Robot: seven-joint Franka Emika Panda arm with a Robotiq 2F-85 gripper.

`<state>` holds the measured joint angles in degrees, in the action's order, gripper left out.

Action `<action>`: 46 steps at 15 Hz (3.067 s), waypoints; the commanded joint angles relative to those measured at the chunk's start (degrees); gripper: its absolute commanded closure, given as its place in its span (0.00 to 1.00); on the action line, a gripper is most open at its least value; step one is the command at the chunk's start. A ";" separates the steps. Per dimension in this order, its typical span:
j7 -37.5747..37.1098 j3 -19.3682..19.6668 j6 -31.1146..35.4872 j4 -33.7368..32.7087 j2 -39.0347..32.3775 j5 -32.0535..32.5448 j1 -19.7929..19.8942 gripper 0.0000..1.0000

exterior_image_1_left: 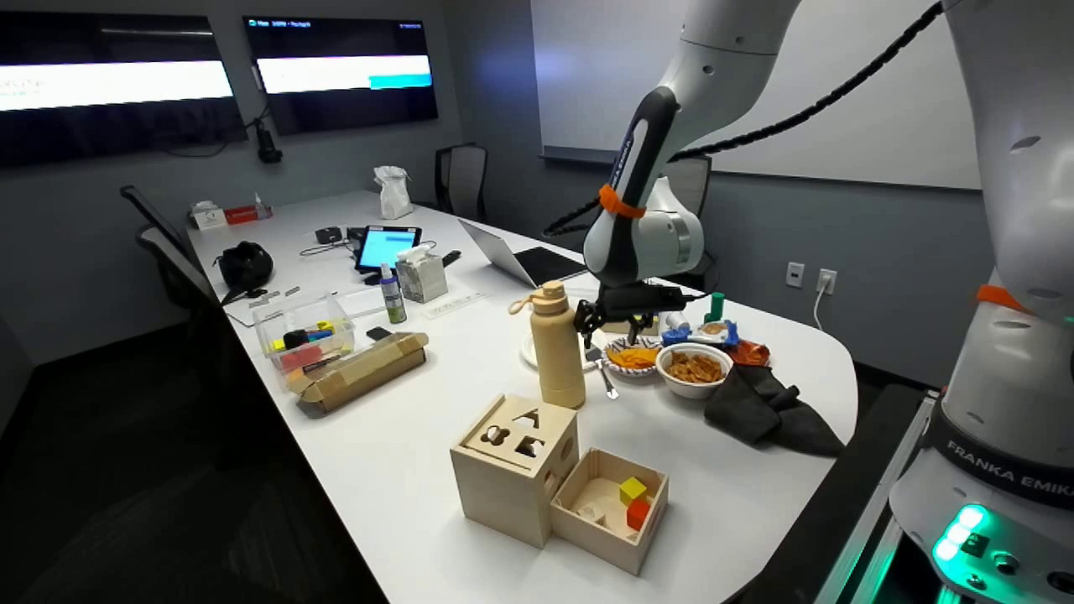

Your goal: Use the silver spoon to stir the contents in the white and black bowl and then the white bowl.

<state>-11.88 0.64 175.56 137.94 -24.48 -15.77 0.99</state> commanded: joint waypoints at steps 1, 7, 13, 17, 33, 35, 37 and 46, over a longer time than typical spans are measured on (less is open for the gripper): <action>-1.10 -0.87 -0.64 -6.30 -6.42 -0.26 1.80 0.00; -2.01 -0.63 -1.86 -10.82 -12.21 -0.30 2.11 0.00; -3.24 0.59 -2.68 -14.22 -16.45 -0.18 1.37 0.00; -3.93 0.96 -2.91 -16.14 -18.56 -0.45 1.66 0.00; -6.48 3.29 -2.95 -17.91 -15.95 -1.36 2.15 0.00; -6.84 3.94 -3.02 -17.92 -15.54 -1.43 2.28 0.00; -6.92 3.26 -3.69 -17.57 -14.99 -1.81 2.82 0.00; -8.14 -0.62 -9.18 -17.90 -15.18 -4.54 3.44 0.00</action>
<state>-18.90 0.07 168.05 119.86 -40.14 -18.90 4.45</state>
